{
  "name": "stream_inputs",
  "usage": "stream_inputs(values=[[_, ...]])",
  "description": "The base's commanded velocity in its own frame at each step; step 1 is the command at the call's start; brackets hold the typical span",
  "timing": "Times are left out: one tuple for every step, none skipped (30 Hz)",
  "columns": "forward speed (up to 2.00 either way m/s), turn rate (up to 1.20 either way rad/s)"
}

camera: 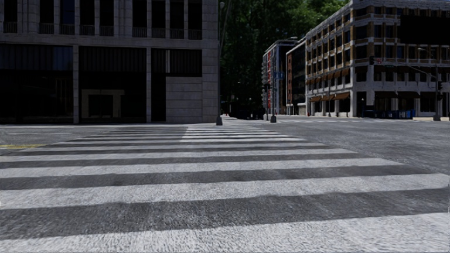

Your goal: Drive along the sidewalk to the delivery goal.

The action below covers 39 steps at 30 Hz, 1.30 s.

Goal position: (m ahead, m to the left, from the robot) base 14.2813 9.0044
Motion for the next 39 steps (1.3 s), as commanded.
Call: stream_inputs(values=[[1.64, 0.53], [1.64, 0.53], [1.64, 0.53], [1.64, 0.53], [1.64, 0.53], [1.64, 0.53], [1.64, 0.53], [1.64, 0.53], [1.64, 0.53], [1.64, 0.53], [1.64, 0.53], [1.64, 0.51], [1.64, 0.42], [1.64, 0.00], [2.00, 0.00], [2.00, 0.00], [2.00, 0.00], [2.00, 0.00], [2.00, 0.00], [2.00, 0.00], [2.00, 0.00], [2.00, 0.00], [2.00, 0.00], [2.00, 0.00], [2.00, 0.00], [2.00, 0.00], [2.00, 0.00], [2.00, 0.00], [2.00, 0.00], [2.00, 0.00], [2.00, 0.00], [2.00, 0.00], [2.00, 0.00], [2.00, 0.00], [2.00, 0.00], [2.00, 0.00], [2.00, 0.00], [2.00, 0.00], [2.00, 0.00]])
